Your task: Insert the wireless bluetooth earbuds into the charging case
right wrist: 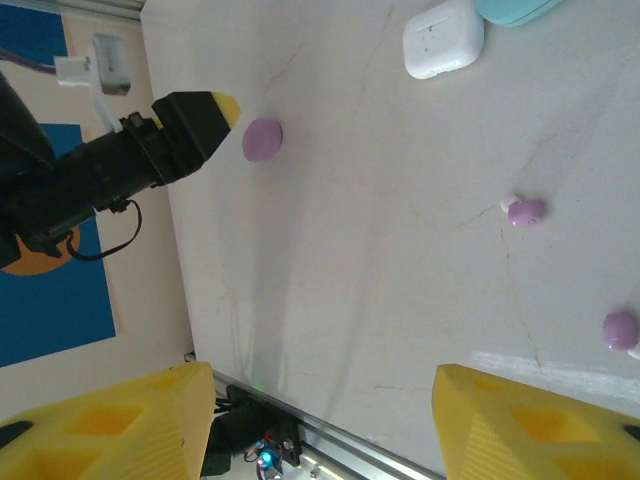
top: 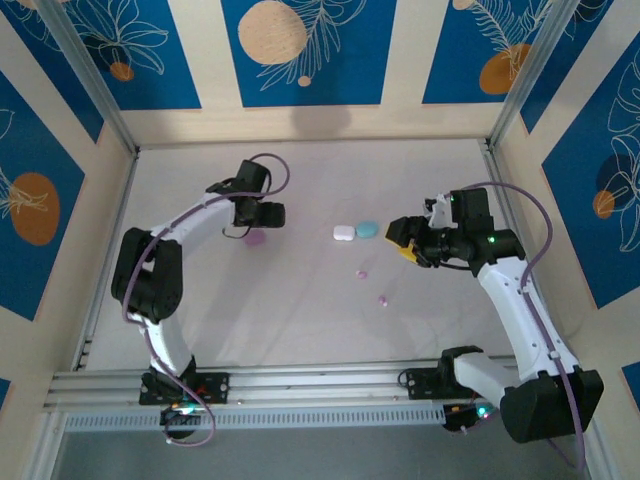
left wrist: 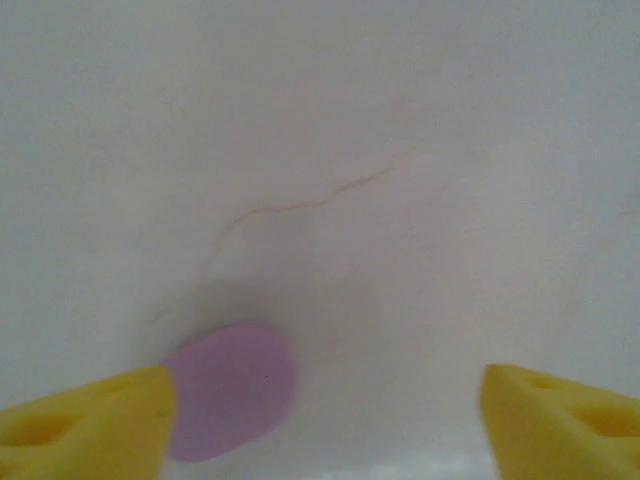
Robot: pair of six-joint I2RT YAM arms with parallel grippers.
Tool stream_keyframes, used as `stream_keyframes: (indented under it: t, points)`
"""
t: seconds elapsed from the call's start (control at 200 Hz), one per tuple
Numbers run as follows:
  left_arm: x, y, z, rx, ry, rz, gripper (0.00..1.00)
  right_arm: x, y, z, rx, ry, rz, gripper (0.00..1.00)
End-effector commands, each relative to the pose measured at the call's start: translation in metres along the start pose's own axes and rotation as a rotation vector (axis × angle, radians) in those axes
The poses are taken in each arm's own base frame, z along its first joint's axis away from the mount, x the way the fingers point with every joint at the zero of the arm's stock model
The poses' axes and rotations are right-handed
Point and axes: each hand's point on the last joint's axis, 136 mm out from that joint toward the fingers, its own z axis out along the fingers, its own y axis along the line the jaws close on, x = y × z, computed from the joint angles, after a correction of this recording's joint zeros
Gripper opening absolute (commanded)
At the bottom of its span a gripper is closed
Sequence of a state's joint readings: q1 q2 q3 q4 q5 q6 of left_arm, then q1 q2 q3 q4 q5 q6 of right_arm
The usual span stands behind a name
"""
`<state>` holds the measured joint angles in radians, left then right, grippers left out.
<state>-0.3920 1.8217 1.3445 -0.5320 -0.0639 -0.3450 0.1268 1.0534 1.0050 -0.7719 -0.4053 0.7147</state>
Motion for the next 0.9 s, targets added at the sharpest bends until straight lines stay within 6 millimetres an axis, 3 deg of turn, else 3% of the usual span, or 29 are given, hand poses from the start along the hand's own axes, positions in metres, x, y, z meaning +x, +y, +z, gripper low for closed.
stream_keyframes:
  t: [0.0, 0.495, 0.895]
  points:
    - [0.018, 0.021, -0.001, -0.058, 0.056, -0.014, 0.87, 0.005, 0.006, 0.006, -0.029, 0.042, 0.011, 0.60]
    - [0.029, 0.034, 0.038, -0.146, 0.142, -0.144, 0.87, 0.009, 0.007, 0.016, -0.014, 0.085, 0.013, 0.61]
    - [0.030, 0.032, 0.057, -0.144, 0.164, -0.163, 0.69, 0.011, 0.004, 0.020, -0.007, 0.097, 0.022, 0.61]
